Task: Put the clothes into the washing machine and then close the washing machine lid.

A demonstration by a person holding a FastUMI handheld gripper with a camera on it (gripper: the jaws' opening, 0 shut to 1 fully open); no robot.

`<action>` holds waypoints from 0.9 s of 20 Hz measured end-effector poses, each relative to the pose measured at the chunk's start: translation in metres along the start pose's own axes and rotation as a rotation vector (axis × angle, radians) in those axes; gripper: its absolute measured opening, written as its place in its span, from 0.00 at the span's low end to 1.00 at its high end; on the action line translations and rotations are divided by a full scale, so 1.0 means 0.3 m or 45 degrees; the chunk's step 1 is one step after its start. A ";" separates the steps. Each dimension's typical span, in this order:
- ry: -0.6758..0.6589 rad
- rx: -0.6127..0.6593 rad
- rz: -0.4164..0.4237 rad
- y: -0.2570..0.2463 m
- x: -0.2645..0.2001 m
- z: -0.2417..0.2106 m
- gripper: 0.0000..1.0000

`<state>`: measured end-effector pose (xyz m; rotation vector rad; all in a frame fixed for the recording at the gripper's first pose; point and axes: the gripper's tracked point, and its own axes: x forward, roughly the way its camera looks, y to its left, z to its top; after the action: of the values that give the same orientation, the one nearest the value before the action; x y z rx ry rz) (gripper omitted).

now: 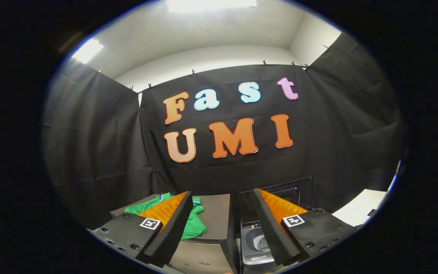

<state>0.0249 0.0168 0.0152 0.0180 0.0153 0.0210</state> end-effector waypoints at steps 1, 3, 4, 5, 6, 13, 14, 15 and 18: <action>0.000 0.008 0.007 0.012 0.009 0.003 0.99; 0.007 0.031 0.030 0.048 0.038 0.010 0.98; 0.010 0.048 0.050 0.073 0.046 0.019 0.98; 0.014 0.064 0.072 0.101 0.066 0.028 0.98; 0.018 0.083 0.107 0.137 0.082 0.038 0.98; 0.126 0.075 0.239 0.402 0.271 0.013 0.98; 0.157 0.064 0.250 0.441 0.301 -0.014 0.98; 0.191 0.055 0.248 0.474 0.335 -0.047 0.98; 0.311 0.012 0.249 0.558 0.427 -0.157 0.98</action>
<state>0.1488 0.1878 -0.0310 0.0260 0.2577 0.2189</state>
